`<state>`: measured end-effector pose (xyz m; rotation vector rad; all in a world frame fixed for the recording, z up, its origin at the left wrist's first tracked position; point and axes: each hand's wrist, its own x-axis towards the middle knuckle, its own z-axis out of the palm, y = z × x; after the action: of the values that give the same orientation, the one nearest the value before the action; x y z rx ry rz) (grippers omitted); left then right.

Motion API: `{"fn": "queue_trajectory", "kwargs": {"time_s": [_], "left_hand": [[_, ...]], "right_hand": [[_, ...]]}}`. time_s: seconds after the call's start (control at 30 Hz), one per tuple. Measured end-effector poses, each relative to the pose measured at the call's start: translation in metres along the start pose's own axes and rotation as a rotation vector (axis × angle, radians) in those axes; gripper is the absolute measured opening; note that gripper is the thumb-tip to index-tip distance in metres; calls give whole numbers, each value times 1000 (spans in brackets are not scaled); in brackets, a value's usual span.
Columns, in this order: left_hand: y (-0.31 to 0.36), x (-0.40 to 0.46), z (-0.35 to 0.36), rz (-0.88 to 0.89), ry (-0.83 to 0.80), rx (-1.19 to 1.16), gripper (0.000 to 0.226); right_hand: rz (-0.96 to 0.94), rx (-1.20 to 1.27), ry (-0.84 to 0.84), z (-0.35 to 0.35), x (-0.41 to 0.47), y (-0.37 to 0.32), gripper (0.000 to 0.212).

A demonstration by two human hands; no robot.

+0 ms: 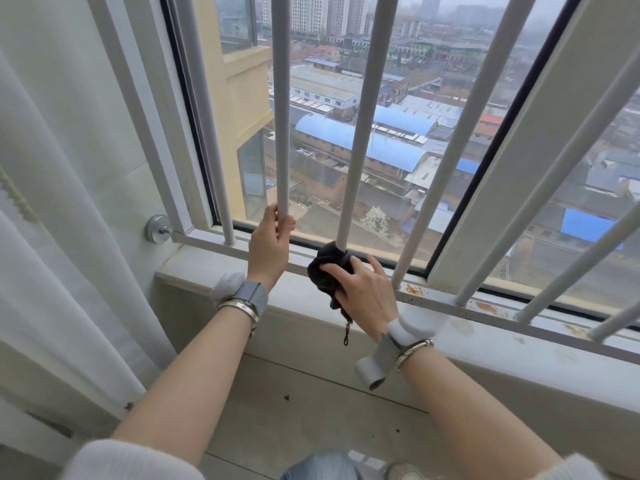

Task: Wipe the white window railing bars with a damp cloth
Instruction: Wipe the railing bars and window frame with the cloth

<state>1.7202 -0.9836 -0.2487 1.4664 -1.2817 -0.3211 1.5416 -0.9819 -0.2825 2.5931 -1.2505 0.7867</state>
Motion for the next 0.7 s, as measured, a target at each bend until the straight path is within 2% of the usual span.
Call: {"fn": "queue_trajectory", "kwargs": {"time_s": [0.1,0.23,0.37,0.5,0.7], "left_hand": [[-4,2,-1,49,3,52,25],[-5,3,-3,32,-21,54,22],[-5,4,-3,36,-21,68,22],[-5,4,-3,21,-19,64,21],[-4,3,-2,26,-18,72,23]], "right_hand": [[-13,85,78,-23,11,2,43],[-1,184,295,-58,41,-11,33],[40,237,386,-68,56,-16,38],[26,206,329,-41,38,-10,35],[24,84,14,-1,-11,-6,35]]}}
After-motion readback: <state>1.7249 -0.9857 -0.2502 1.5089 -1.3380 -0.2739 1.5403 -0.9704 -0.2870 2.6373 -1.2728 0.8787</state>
